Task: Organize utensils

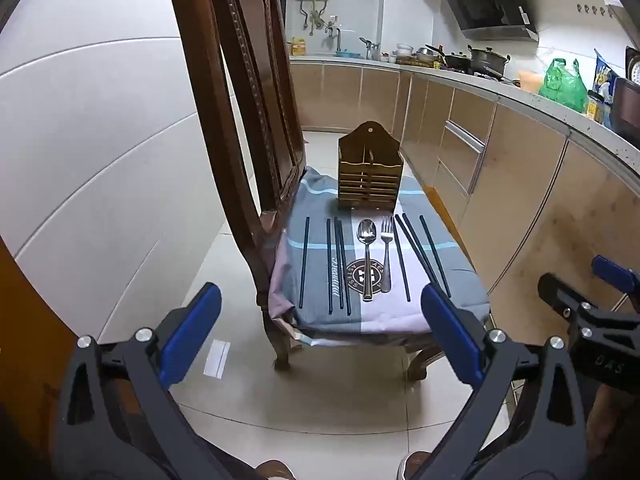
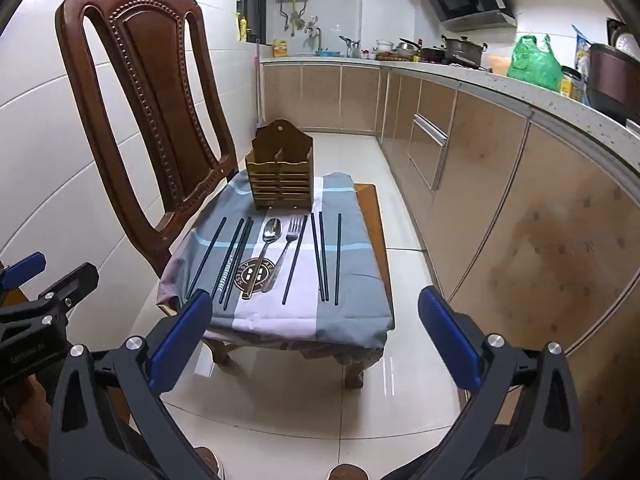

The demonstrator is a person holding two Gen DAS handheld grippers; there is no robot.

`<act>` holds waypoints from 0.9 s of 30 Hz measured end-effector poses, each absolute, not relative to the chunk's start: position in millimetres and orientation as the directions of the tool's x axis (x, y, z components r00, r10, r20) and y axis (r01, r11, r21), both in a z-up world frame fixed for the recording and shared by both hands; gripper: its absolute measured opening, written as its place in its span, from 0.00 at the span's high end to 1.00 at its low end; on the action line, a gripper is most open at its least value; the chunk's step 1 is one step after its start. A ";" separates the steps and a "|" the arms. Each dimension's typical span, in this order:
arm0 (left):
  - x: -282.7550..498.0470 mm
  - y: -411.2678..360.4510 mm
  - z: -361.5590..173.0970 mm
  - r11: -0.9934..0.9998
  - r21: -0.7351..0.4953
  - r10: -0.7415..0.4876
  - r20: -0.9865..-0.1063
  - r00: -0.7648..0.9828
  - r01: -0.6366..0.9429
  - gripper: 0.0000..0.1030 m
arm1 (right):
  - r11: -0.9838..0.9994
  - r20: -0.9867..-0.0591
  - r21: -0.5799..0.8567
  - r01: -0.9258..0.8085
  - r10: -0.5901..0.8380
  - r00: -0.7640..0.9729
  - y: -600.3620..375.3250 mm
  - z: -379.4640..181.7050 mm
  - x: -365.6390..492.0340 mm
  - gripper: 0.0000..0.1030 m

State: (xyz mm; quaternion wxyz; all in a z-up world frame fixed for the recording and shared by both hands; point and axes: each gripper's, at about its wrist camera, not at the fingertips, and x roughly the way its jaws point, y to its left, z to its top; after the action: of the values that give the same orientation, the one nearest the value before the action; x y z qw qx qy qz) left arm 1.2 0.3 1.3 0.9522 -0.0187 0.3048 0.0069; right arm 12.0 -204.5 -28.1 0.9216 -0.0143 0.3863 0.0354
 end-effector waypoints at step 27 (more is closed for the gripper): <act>89.4 4.9 38.4 0.998 -0.069 -0.033 -0.608 0.793 -0.011 0.04 | 0.998 -0.677 -0.005 -0.068 0.046 0.735 -199.5 13.3 100.7 0.02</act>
State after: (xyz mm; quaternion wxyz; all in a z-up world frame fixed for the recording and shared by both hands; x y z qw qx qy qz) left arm 89.4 4.9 38.4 0.9462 -0.0345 0.3217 -0.0058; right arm 100.7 -199.5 13.3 0.9312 -0.0147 0.3630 0.0305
